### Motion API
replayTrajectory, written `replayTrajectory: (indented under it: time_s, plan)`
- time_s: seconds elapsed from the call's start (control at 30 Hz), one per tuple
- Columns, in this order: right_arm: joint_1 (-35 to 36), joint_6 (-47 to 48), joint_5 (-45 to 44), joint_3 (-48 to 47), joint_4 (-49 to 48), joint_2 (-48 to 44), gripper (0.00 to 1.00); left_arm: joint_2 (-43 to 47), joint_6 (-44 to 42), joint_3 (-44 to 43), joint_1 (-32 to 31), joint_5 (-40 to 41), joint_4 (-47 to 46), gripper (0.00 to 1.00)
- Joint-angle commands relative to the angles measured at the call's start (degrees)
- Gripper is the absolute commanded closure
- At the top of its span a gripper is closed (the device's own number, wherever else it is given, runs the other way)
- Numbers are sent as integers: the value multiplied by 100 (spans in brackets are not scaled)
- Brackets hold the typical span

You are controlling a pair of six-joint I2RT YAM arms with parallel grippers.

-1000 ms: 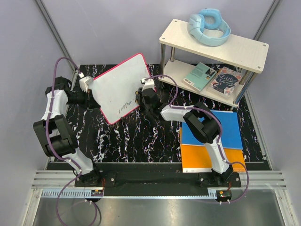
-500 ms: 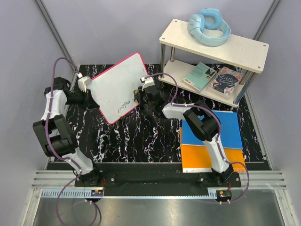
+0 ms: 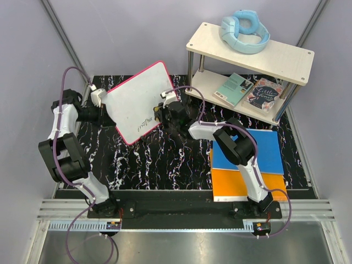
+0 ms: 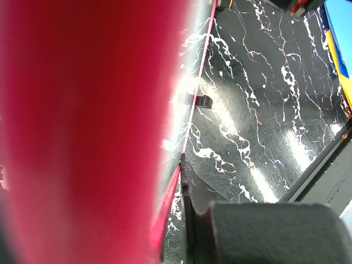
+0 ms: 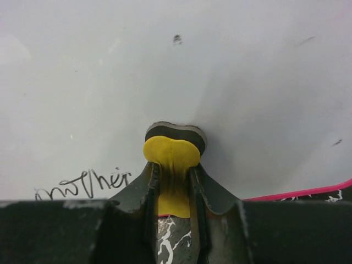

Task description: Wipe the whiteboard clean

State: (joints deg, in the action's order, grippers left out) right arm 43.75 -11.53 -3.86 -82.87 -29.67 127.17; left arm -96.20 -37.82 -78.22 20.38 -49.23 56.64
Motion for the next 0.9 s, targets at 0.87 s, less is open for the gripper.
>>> replayTrajectory:
  time_s: [0.87]
  plan:
    - [1892,1127,-520,-722,234,748,100,-162,-929,-124,-219,1381,57,100]
